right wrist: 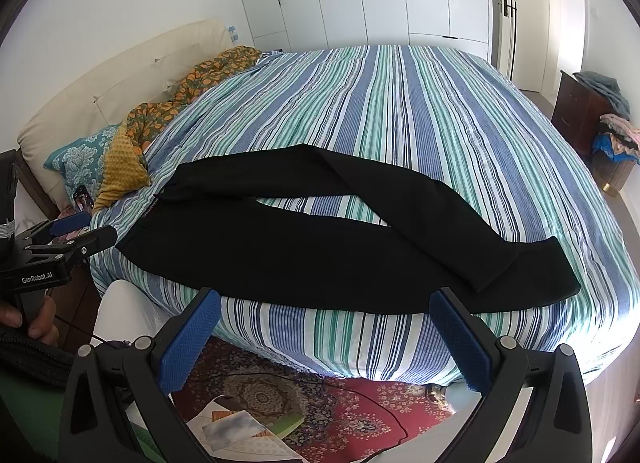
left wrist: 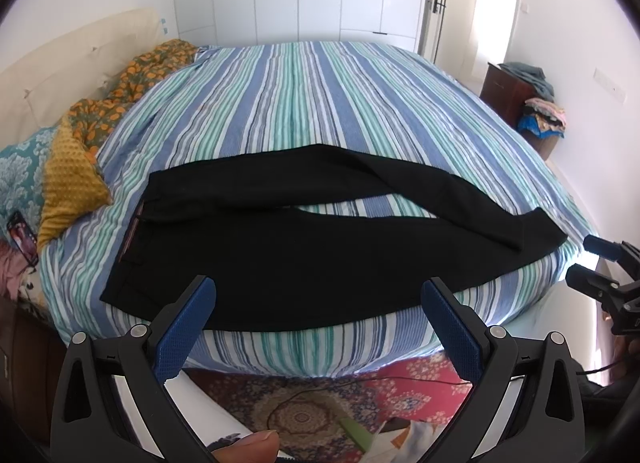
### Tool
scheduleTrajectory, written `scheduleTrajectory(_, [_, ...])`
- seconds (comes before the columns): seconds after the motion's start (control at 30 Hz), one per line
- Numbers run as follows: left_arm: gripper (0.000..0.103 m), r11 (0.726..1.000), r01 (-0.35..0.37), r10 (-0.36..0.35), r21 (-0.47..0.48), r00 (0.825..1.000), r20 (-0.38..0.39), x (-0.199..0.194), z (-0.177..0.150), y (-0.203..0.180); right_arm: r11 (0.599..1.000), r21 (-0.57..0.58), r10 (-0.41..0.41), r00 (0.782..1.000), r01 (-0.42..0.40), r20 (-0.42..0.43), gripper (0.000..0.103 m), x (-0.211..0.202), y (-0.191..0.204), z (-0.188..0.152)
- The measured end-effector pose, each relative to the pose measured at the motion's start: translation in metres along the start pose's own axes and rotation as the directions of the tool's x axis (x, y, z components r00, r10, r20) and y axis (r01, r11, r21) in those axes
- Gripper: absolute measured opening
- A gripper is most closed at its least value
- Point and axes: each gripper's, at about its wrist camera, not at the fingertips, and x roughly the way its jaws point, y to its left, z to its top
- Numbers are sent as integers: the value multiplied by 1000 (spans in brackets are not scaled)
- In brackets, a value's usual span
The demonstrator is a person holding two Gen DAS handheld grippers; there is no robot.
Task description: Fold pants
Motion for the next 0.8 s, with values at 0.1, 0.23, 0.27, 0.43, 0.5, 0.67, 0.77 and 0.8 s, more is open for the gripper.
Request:
scheduleTrajectory(0.1, [103,1000,-5,5,7,1000,6,0,0,0,1000,1,0,1000,0,0,103,0,0,0])
scheduleTrajectory(0.23, [103,998,-47,45,31,998,46,-1,1,5,1000,10,-6,1000,6,2,103,-1,-1,0])
scheduleTrajectory(0.27, [103,998,-50,48,32,998,51,0,1,7,1000,11,-12,1000,12,9,103,-2,-2,1])
scheduleTrajectory(0.43, [103,998,-42,40,51,999,36,22,1,4,998,55,-29,997,25,65,103,-6,-16,-4])
scheduleTrajectory(0.5, [103,996,-51,49,73,999,20,35,1,-2,993,120,5,1000,-7,17,103,6,-30,-11])
scheduleTrajectory(0.67, [103,997,-33,33,75,999,0,52,8,-9,982,189,-12,1000,11,4,103,25,-58,-18])
scheduleTrajectory(0.77, [103,997,-28,29,70,1000,-12,58,9,-11,986,106,-129,991,130,-22,103,48,-74,-18])
scheduleTrajectory(0.8, [102,997,-33,34,72,999,-18,59,10,-11,983,78,-164,986,167,-38,103,60,-82,-18])
